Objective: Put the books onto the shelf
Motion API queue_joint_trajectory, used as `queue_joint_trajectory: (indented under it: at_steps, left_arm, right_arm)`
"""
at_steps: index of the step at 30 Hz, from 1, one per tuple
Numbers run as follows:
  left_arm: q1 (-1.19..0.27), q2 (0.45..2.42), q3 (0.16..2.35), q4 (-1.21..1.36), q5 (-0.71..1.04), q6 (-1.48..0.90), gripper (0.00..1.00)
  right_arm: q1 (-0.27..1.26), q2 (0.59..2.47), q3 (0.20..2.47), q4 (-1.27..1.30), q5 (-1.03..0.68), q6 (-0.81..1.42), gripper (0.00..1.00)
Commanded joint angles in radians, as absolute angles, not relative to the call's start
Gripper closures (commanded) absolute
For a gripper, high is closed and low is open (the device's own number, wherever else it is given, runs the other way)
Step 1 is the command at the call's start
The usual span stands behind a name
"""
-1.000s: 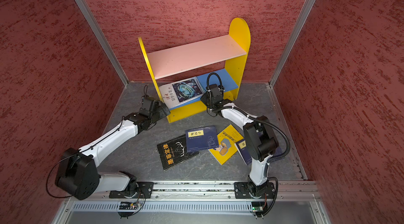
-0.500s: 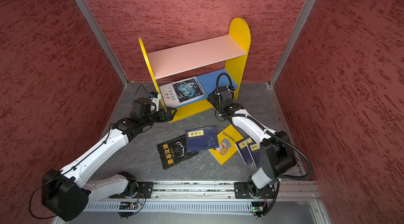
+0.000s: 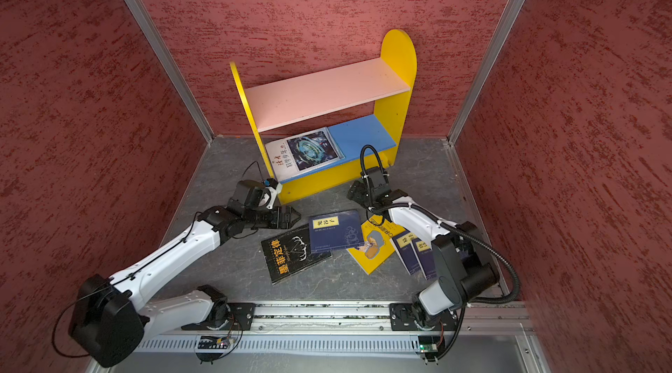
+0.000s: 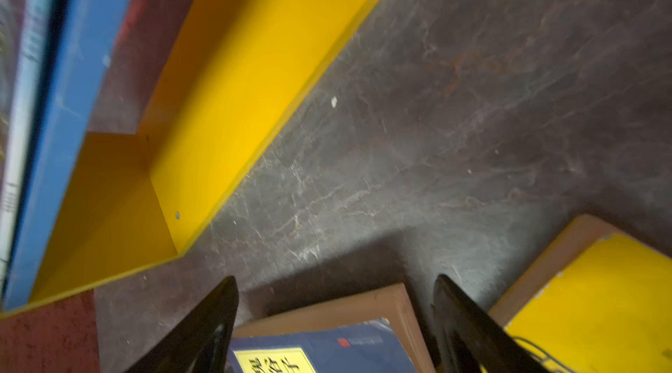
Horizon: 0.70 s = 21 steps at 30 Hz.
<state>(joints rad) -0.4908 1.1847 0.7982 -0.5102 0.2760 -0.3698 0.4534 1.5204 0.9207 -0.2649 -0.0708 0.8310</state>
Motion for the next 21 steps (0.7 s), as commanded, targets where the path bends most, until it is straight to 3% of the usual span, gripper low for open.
queue_joint_trajectory:
  at_steps: [1, 12, 21]
  left_arm:
    - [-0.529, 1.243, 0.799, -0.486, 0.285, -0.433, 0.01]
    - [-0.746, 1.458, 0.837, -0.435, 0.162, -0.603, 0.01]
    - [-0.789, 1.572, 0.85, -0.391, 0.165, -0.654, 0.01]
  right_arm:
    - [0.45, 1.469, 0.852, -0.268, -0.185, 0.757, 0.16]
    - [0.449, 1.487, 0.789, -0.286, -0.298, 0.619, 0.16]
    - [0.448, 1.597, 0.784, -0.269, -0.373, 0.576, 0.17]
